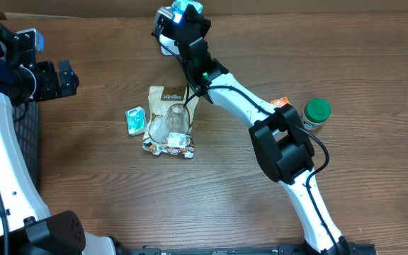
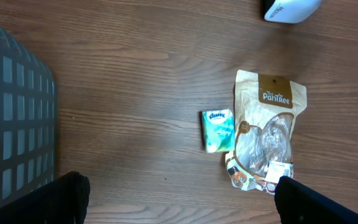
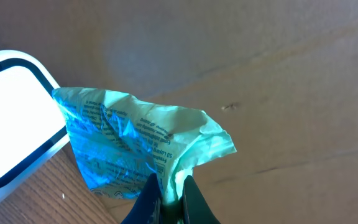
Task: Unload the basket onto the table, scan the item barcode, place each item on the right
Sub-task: 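Carry the mint-green pack to the white scanner and hold it, then carry the mint-green pack right and lower it beside the jar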
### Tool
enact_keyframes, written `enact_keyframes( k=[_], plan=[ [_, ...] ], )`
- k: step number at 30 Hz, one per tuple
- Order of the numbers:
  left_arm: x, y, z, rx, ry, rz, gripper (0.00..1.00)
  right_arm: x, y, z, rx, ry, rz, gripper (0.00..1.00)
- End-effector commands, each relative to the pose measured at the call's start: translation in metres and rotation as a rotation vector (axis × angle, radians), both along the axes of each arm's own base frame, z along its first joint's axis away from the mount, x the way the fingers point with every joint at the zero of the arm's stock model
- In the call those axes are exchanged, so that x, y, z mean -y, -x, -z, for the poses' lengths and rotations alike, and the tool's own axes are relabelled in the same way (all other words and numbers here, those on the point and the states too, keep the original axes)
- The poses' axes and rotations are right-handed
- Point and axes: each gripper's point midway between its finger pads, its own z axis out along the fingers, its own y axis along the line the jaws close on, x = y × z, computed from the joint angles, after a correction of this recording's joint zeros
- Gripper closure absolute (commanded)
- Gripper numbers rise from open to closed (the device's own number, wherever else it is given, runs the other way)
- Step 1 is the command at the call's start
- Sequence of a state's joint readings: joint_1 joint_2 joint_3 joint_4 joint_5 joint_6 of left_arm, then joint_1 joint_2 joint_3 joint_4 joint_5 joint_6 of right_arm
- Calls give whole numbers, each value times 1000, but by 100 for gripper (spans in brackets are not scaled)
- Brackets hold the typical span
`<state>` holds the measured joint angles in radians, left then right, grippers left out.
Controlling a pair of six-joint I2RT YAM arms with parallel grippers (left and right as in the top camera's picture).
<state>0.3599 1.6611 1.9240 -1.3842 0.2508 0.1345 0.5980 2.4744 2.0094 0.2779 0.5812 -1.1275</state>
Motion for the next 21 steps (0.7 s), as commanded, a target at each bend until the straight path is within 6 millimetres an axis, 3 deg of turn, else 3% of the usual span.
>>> enact_keyframes(
  k=[1, 11, 21],
  plan=[
    [3, -2, -2, 8, -6, 22, 0, -6, 2, -23, 45, -24, -15, 96],
    [3, -2, -2, 8, -6, 22, 0, -24, 12, -28, 50, -74, -44, 96],
    [3, -2, -2, 8, -6, 22, 0, -15, 35, -95, -55, -460, -84, 96]
  ],
)
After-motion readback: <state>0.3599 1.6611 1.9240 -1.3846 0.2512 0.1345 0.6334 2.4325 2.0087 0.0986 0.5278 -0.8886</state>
